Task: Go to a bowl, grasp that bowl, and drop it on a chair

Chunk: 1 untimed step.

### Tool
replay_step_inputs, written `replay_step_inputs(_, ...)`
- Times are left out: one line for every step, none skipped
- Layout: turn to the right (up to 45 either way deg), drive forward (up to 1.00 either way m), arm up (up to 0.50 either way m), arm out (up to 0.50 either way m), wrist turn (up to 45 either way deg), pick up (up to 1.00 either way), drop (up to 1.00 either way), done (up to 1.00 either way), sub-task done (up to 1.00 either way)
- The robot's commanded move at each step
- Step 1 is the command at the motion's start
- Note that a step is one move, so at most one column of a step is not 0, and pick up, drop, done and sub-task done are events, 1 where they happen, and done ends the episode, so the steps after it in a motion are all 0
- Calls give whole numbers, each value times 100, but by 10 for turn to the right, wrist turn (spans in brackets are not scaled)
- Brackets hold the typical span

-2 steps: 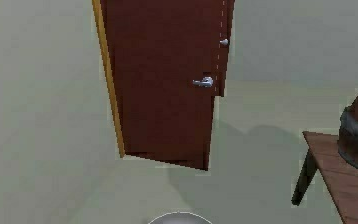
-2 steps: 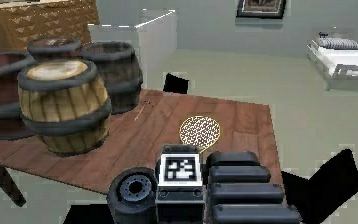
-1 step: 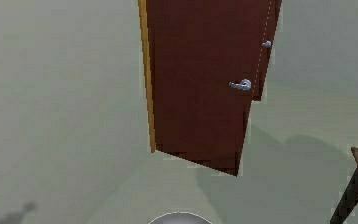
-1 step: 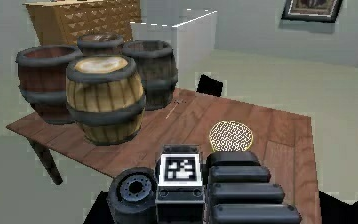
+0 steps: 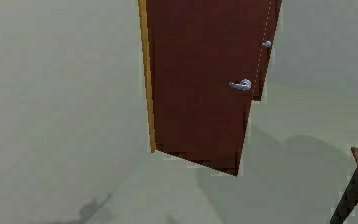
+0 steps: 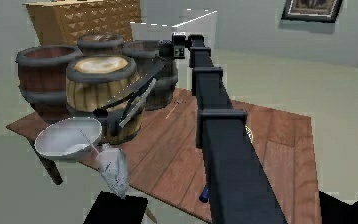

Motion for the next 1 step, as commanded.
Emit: replay_step_inputs(0, 0, 0, 0, 390, 0, 0, 0, 0)
